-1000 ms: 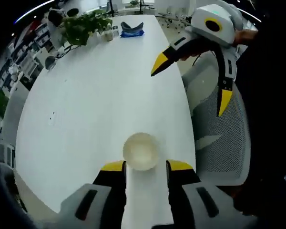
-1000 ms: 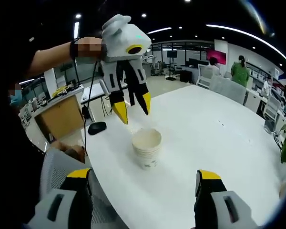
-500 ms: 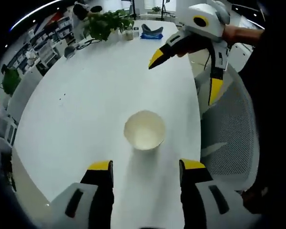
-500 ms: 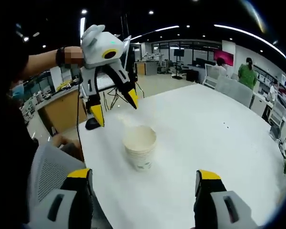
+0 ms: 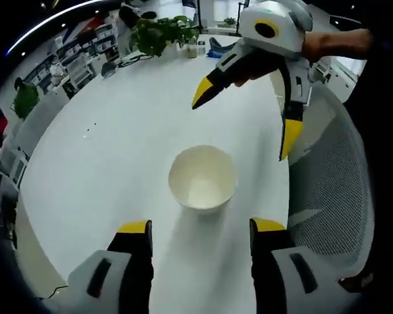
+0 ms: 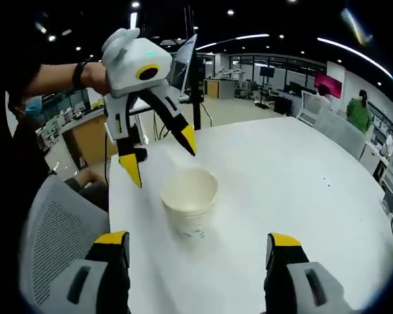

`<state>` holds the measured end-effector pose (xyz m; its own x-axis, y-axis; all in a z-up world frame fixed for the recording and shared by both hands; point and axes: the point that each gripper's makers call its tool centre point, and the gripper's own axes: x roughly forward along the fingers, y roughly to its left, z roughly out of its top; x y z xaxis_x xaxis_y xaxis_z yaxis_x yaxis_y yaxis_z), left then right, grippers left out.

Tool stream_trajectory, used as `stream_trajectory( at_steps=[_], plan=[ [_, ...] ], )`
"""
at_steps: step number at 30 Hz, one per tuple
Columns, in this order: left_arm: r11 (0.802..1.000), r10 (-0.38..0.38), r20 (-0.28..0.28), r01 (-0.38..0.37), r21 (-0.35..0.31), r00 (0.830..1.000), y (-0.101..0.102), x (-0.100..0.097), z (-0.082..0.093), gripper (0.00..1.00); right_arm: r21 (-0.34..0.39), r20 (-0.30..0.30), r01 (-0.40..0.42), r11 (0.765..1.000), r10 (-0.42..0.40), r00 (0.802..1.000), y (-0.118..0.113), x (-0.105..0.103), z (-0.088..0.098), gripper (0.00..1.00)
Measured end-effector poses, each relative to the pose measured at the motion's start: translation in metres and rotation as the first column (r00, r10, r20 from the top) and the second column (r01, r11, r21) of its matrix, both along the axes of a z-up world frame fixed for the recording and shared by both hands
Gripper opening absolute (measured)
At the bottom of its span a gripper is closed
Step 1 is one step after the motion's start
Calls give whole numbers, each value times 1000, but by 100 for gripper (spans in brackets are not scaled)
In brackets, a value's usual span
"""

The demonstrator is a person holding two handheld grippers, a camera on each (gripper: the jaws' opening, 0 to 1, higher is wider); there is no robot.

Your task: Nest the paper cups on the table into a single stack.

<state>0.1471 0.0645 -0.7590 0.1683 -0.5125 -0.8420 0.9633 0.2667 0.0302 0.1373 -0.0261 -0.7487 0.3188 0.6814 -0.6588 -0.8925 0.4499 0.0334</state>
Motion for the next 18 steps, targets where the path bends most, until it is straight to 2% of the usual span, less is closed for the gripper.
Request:
stream_trajectory(
  at_steps=[3, 4, 9, 18],
  plan=[
    [1000, -5, 2, 5, -1, 1000, 0, 2, -5, 59, -29, 20, -43, 999, 43, 999, 4, 2, -7, 83],
    [1000, -7, 8, 8, -3, 1000, -1, 2, -1, 59, -41, 25, -56, 998, 57, 998, 5, 4, -10, 83],
    [999, -11, 18, 12, -30, 1000, -13, 1, -1, 57, -39, 13, -84, 996, 85, 996, 14, 9, -17, 81],
    [999, -44, 35, 45, -26, 998, -32, -3, -5, 53, -46, 26, -129, 991, 130, 991, 33, 13, -22, 71]
  ],
)
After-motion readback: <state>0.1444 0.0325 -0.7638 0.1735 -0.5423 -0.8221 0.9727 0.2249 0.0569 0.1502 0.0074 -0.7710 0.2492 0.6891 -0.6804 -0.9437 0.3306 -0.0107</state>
